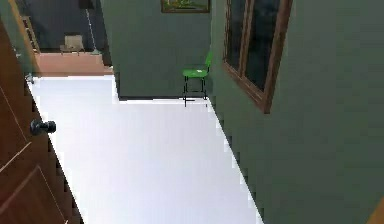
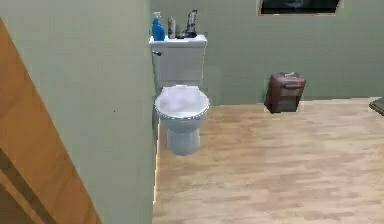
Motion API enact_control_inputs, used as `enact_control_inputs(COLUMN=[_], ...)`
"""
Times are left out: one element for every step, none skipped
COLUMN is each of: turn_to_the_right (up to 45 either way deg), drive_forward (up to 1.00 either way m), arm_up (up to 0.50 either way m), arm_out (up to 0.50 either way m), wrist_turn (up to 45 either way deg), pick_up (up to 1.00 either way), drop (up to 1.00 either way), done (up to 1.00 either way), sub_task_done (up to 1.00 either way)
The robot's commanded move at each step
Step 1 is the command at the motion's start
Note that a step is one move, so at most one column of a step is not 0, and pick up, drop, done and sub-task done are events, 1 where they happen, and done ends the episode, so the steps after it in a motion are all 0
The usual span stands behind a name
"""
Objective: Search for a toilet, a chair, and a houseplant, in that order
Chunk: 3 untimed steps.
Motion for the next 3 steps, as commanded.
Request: enact_control_inputs(turn_to_the_right=[-45.0, 0.0, 45.0], drive_forward=[0.00, 0.40, 0.00], arm_up=[0.00, 0.00, 0.00], arm_out=[0.00, 0.00, 0.00], wrist_turn=[0.0, 0.0, 0.0], pick_up=[0.00, 0.00, 0.00], drop=[0.00, 0.00, 0.00], done=[0.00, 0.00, 0.00], sub_task_done=[0.00, 0.00, 0.00])
